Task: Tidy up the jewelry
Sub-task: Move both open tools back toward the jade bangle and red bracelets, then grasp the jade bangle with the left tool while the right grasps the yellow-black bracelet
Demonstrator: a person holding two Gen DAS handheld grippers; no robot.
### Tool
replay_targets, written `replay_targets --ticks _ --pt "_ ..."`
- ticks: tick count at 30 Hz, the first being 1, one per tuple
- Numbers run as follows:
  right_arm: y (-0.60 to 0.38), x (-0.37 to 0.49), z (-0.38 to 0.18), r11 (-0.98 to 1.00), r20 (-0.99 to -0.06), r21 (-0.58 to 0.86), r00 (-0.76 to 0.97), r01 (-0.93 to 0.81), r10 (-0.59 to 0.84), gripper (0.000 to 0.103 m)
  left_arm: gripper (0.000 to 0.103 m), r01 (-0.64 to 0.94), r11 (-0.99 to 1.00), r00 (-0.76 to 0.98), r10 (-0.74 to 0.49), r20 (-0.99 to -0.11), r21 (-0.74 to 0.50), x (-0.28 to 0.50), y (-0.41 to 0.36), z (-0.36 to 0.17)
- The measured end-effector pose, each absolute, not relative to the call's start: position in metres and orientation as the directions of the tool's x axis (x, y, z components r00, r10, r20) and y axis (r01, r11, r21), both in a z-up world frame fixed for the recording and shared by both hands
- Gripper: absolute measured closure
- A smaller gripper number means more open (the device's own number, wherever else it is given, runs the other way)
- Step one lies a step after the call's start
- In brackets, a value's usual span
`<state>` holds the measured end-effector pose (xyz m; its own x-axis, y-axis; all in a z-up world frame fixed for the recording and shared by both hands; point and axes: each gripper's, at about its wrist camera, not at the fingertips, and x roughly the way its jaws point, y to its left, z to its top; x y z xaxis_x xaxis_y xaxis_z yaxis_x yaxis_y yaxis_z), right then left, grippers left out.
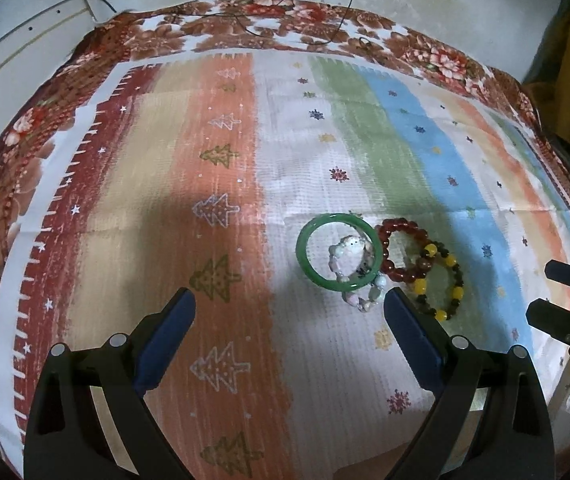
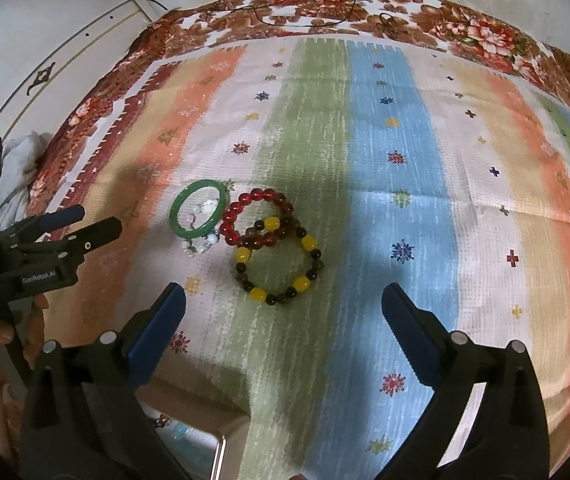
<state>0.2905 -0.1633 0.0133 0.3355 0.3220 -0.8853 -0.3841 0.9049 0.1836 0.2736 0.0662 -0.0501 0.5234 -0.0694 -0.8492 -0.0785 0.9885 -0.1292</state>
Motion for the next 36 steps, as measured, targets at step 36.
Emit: replay_targets --ticks 36 --pt "-0.155 0.343 -0.052 0.933 -0.95 0.153 0.212 -0.325 0.23 0.005 0.009 -0.099 0.992 0.403 -0.03 -0.915 -0.076 0.335 0.073 -0.102"
